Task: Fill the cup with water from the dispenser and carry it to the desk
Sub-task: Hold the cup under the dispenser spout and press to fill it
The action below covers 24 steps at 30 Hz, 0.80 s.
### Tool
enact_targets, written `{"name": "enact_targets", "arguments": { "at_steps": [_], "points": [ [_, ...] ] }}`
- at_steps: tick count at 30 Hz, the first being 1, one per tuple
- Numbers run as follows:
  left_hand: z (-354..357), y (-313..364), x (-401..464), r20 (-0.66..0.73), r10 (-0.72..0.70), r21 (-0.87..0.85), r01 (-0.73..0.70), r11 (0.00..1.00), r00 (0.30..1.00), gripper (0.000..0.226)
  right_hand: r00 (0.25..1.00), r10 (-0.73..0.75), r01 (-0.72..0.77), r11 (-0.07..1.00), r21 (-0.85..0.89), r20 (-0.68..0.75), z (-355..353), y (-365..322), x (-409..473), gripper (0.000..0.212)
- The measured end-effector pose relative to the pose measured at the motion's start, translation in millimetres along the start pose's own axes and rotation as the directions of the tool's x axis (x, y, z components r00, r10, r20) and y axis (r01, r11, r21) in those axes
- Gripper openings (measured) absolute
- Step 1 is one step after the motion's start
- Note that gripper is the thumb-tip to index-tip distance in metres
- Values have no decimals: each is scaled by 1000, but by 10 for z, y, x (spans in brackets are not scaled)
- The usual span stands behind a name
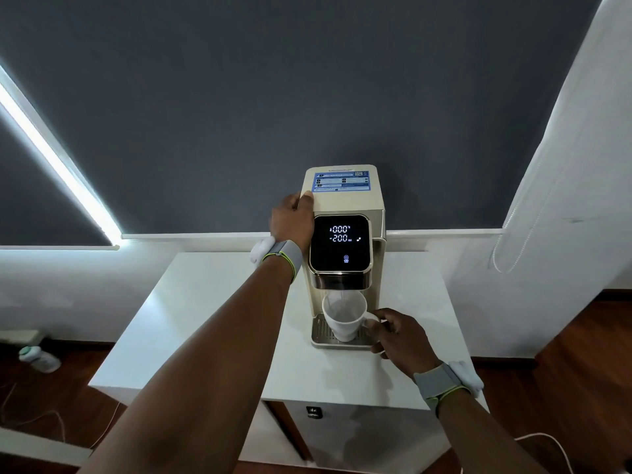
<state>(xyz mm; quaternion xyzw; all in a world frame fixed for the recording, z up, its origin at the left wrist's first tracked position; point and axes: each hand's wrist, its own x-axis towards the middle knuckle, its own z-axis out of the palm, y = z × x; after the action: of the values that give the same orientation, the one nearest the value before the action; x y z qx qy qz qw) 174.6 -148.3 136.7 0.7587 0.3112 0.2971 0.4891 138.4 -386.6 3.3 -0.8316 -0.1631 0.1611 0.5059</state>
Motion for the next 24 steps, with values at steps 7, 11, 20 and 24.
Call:
{"name": "enact_targets", "arguments": {
  "at_steps": [7, 11, 20, 24],
  "points": [
    [-2, -20, 14, 18, 9, -36, -8, 999, 1000, 35, 1000, 12, -12, 1000, 2, 5, -3, 7, 12, 10],
    [9, -34, 29, 22, -4, -50, 5, 999, 1000, 30, 1000, 22, -22, 1000, -3, 5, 2, 17, 18, 9],
    [26, -46, 33, 39, 4, -99, 0, 995, 999, 30, 1000, 19, -19, 1000, -15, 1, 10, 42, 26, 16],
    [23, -43, 34, 35, 12, -91, -9, 996, 999, 27, 1000, 20, -19, 999, -29, 10, 8, 52, 33, 14]
  ]
}}
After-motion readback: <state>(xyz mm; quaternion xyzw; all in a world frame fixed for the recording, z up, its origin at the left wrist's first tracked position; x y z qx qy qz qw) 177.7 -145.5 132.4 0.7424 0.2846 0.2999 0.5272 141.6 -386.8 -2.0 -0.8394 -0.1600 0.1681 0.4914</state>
